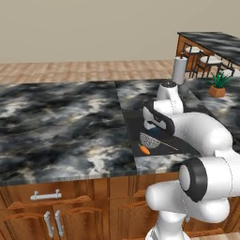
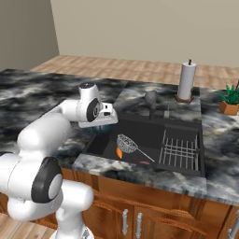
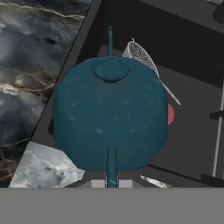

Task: Pick the teapot and strainer and place them in the sink. Then turn on the water.

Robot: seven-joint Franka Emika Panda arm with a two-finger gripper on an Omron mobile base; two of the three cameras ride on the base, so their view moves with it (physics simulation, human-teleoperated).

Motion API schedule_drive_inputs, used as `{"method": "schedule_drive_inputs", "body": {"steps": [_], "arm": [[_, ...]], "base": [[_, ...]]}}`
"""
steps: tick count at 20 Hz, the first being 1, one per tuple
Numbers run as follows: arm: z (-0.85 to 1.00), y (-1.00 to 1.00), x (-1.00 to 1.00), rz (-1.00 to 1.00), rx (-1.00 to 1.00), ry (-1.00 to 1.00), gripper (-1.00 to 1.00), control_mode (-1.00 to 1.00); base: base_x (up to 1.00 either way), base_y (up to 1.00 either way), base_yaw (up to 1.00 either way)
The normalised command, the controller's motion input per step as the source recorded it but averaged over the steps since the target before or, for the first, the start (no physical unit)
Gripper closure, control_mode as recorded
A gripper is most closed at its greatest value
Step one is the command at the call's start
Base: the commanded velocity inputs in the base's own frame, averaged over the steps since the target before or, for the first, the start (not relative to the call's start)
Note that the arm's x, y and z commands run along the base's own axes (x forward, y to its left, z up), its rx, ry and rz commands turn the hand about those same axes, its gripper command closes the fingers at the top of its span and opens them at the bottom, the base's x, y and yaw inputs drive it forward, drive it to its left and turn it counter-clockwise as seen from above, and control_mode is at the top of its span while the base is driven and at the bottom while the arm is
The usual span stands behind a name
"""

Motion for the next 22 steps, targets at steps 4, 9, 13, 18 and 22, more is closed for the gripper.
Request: {"method": "schedule_drive_inputs", "body": {"steps": [4, 9, 13, 18, 22], "arm": [[-0.05, -0.46, 0.16, 0.0, 0.0, 0.0, 1.0, -1.0], [-0.3, -0.57, 0.34, 0.0, 0.01, 0.0, 1.0, -1.0], [-0.31, -0.33, 0.23, 0.0, 0.02, 0.0, 1.0, -1.0], [-0.21, -0.03, 0.12, 0.0, 0.01, 0.0, 1.0, -1.0], [-0.16, 0.0, 0.08, 0.0, 0.0, 0.01, 1.0, -1.0]], "base": [[0.0, 0.0, 0.0], [0.0, 0.0, 0.0], [0.0, 0.0, 0.0], [0.0, 0.0, 0.0], [0.0, 0.0, 0.0]]}}
